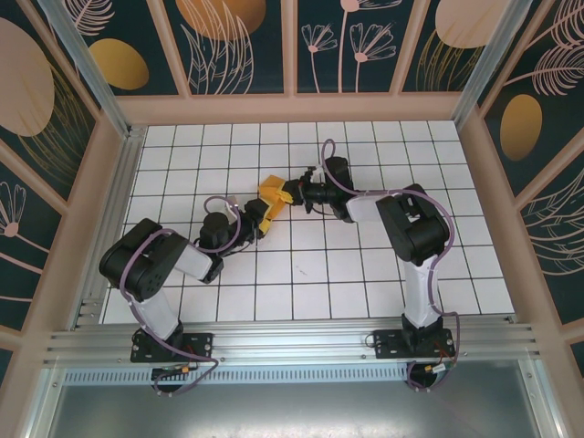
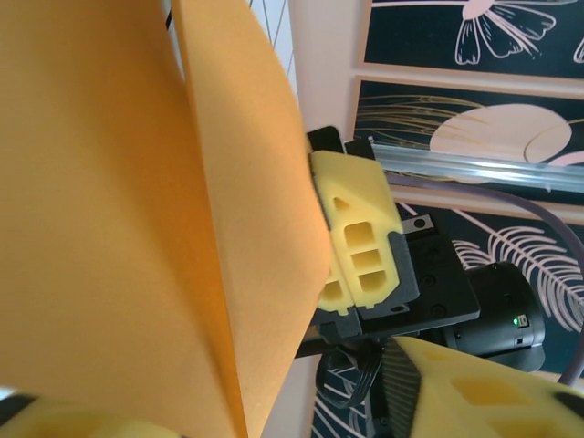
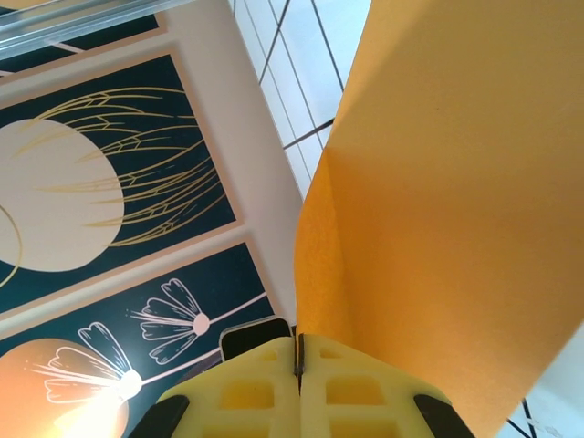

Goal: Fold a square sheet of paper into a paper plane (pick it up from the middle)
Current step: Turn over the paper at the center of the table.

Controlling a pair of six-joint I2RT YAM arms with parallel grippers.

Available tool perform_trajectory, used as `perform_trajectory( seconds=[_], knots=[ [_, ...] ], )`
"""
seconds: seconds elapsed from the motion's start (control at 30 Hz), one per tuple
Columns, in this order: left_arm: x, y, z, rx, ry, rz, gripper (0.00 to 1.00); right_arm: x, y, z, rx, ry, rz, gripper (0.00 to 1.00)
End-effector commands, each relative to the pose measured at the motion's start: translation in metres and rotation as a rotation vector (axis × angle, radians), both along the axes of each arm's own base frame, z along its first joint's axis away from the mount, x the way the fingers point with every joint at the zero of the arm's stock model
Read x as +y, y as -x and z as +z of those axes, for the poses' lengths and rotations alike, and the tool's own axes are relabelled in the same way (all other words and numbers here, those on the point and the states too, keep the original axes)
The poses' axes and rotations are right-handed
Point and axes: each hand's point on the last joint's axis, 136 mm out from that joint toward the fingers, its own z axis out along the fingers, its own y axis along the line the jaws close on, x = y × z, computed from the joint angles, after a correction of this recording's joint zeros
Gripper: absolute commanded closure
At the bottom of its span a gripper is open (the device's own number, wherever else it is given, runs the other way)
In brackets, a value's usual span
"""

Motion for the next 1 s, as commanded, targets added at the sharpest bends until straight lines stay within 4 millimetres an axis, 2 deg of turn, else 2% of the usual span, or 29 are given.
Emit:
perform_trajectory(
  seconds=[0.0,0.03,0.23,0.57,0.8,0.9,0.97],
  knots=[
    [0.004,-0.001,0.004,-0.025,-0.026,0.025,0.54,0.001,0.007,0.018,-0.037,-0.025,0.016,0.98],
    [0.005,-0.001,0.013,-0.042,-0.028,0.03,0.56,0.001,0.007,0.018,-0.04,-0.025,0.016,0.98],
    [0.007,-0.002,0.011,-0.038,-0.077,0.035,0.67,0.0,0.008,0.017,-0.042,-0.02,0.022,0.99],
    [0.006,-0.002,0.006,-0.023,-0.081,0.029,0.72,-0.001,0.015,0.014,-0.049,-0.01,0.041,0.99],
    [0.004,-0.002,0.005,-0.018,-0.08,0.02,0.85,-0.002,0.017,0.014,-0.057,-0.008,0.049,0.97],
    [0.003,-0.003,0.005,-0.019,-0.083,0.02,0.92,-0.003,0.017,0.016,-0.069,0.002,0.052,0.89],
    [0.004,-0.004,0.004,-0.017,-0.096,0.021,0.96,-0.006,0.016,0.018,-0.1,0.031,0.048,0.76]
  ],
)
